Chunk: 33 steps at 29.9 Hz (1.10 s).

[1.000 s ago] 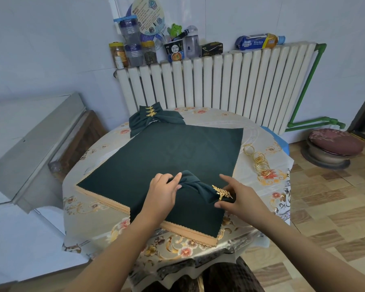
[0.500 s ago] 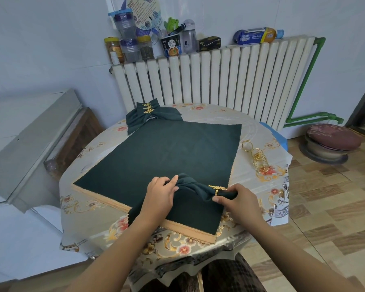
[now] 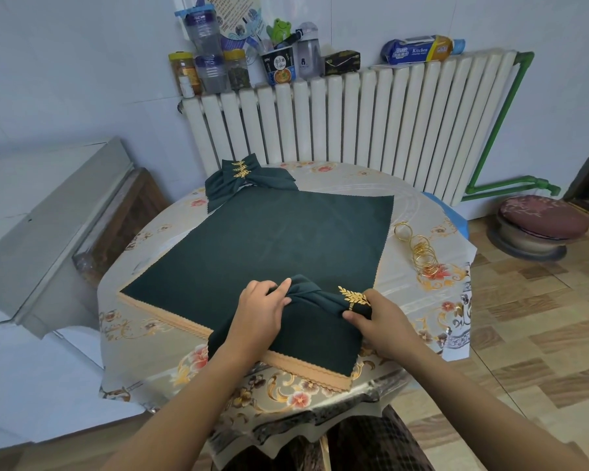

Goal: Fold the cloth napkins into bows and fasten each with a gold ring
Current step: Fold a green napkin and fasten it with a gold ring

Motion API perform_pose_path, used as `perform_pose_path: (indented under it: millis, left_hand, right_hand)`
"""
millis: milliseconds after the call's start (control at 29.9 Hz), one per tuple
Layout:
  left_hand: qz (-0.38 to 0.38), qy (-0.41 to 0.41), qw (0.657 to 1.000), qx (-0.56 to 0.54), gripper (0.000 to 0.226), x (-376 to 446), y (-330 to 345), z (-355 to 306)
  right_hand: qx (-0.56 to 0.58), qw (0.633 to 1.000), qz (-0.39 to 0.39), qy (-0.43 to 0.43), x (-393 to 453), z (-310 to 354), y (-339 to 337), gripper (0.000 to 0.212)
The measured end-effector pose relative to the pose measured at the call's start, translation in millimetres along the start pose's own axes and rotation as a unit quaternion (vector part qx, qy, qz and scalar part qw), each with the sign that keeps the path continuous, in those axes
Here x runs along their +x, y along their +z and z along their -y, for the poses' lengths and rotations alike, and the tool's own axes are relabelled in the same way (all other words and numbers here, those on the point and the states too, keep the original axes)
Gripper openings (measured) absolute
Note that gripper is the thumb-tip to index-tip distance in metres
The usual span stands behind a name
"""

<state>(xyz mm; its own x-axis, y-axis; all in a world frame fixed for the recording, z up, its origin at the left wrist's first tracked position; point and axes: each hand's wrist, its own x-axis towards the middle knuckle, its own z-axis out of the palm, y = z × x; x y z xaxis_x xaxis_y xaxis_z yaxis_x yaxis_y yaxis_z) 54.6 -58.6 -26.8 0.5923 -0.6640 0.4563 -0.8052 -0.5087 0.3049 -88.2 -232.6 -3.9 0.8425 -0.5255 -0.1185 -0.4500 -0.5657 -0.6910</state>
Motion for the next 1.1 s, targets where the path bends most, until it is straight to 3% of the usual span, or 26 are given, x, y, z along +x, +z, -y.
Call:
perform_pose_path:
  millis: [200,401,702,902,1102]
  left_hand:
    - [-0.008,0.014,1.000,-0.003,0.033,-0.5,0.0,-4.2]
    - [-0.007,0.016,1.000,-0.006,0.033,-2.7,-0.8,-6.8]
    - [-0.005,0.058,0.997,0.043,0.034,-6.8,-6.2,-18.4]
    - [0.002,0.073,0.996,0.049,0.033,-11.0,-5.1,-21.4]
    - [0.014,0.079,0.996,0.039,0.033,-10.9,-2.1,-35.3]
  right_hand:
    - [-0.007,0.997,-0.062,0.044,1.2,-4.0,-0.2,0.050]
    - [-0.028,0.996,-0.082,-0.029,-2.7,-5.7,-0.7,0.047]
    - [-0.095,0.991,-0.068,-0.062,-0.3,-10.8,-0.1,0.065]
    - [-0.151,0.982,-0.025,-0.110,3.2,3.4,0.4,0.051]
    - [-0.124,0.989,-0.031,-0.080,7.0,20.8,5.8,0.039]
